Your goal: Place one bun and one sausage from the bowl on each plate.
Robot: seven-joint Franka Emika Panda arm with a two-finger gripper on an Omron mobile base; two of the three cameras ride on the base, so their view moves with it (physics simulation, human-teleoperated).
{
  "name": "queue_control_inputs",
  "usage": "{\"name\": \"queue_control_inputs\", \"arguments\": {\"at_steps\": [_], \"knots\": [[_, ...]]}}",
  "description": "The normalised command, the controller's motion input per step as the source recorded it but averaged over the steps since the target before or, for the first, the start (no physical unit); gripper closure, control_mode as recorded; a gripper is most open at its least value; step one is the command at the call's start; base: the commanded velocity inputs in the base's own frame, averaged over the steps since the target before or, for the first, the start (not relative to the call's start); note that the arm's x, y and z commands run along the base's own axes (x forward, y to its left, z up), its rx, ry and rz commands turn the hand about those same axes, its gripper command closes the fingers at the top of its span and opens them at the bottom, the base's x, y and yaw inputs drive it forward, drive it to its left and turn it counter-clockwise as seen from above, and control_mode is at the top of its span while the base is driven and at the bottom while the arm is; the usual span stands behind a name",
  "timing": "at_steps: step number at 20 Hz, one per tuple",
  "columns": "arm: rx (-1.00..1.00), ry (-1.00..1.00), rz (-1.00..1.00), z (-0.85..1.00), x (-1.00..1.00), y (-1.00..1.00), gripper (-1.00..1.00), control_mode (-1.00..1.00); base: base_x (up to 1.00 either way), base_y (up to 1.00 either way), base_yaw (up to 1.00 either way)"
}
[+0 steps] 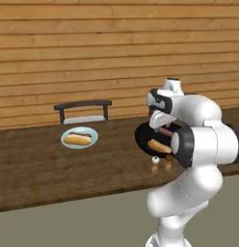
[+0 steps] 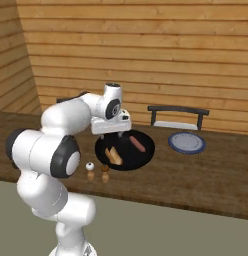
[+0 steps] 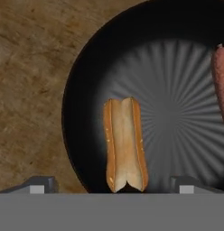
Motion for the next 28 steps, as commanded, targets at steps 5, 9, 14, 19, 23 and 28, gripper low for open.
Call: {"name": "queue_control_inputs", "arguments": {"at_steps": [5,9,14,19,23,28], "knots": [[0.03,0.02,0.00,-0.43,0.00,-0.04,-1.00,-1.00,0.00,0.00,0.00],[0.03,0.02,0.00,-0.57,0.00,0.00,-1.00,-1.00,0.00,0.00,0.00],[0.01,0.04,0.00,-0.51,0.00,-0.01,-1.00,-1.00,0.00,0.00,0.00],[0.00,0.00,0.00,-0.20,-0.01,-0.12,-1.00,-1.00,0.00,0.00,0.00],[0.00,0.00,0.06,-0.22,0.00,-0.01,-1.00,-1.00,0.00,0.00,0.00],[0.00,0.00,0.09,-0.34,0.00,0.00,-1.00,-1.00,0.00,0.00,0.00]]}}
